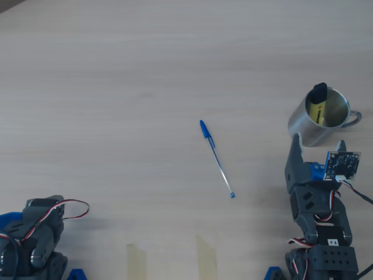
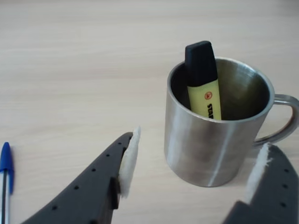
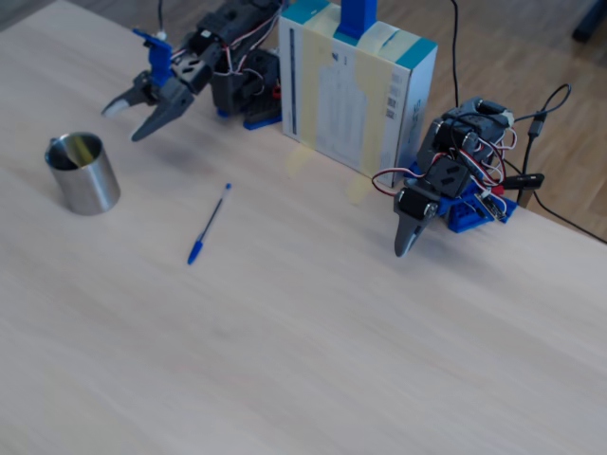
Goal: Grab the yellow pen and put it in the silver cup.
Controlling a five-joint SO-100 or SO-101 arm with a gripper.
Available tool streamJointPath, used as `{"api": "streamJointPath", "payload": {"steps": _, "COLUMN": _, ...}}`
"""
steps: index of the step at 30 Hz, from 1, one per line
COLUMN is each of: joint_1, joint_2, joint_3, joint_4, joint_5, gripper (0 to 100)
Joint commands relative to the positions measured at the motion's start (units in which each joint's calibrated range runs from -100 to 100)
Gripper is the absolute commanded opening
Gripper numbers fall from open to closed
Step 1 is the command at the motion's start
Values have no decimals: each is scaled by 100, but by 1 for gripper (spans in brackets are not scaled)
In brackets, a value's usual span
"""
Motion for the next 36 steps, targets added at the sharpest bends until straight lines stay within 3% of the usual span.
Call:
{"api": "streamJointPath", "payload": {"steps": 1, "joint_1": 12, "joint_2": -550, "joint_3": 298, "joint_4": 53, "joint_5": -129, "gripper": 38}}
{"api": "streamJointPath", "payload": {"steps": 16, "joint_1": -23, "joint_2": -2562, "joint_3": 289, "joint_4": 4240, "joint_5": -186, "gripper": 38}}
{"api": "streamJointPath", "payload": {"steps": 24, "joint_1": -146, "joint_2": -2769, "joint_3": 270, "joint_4": 5235, "joint_5": -202, "gripper": 38}}
{"api": "streamJointPath", "payload": {"steps": 30, "joint_1": -660, "joint_2": -2794, "joint_3": 270, "joint_4": 5948, "joint_5": -519, "gripper": 38}}
{"api": "streamJointPath", "payload": {"steps": 36, "joint_1": -625, "joint_2": -2819, "joint_3": 270, "joint_4": 6849, "joint_5": -472, "gripper": 31}}
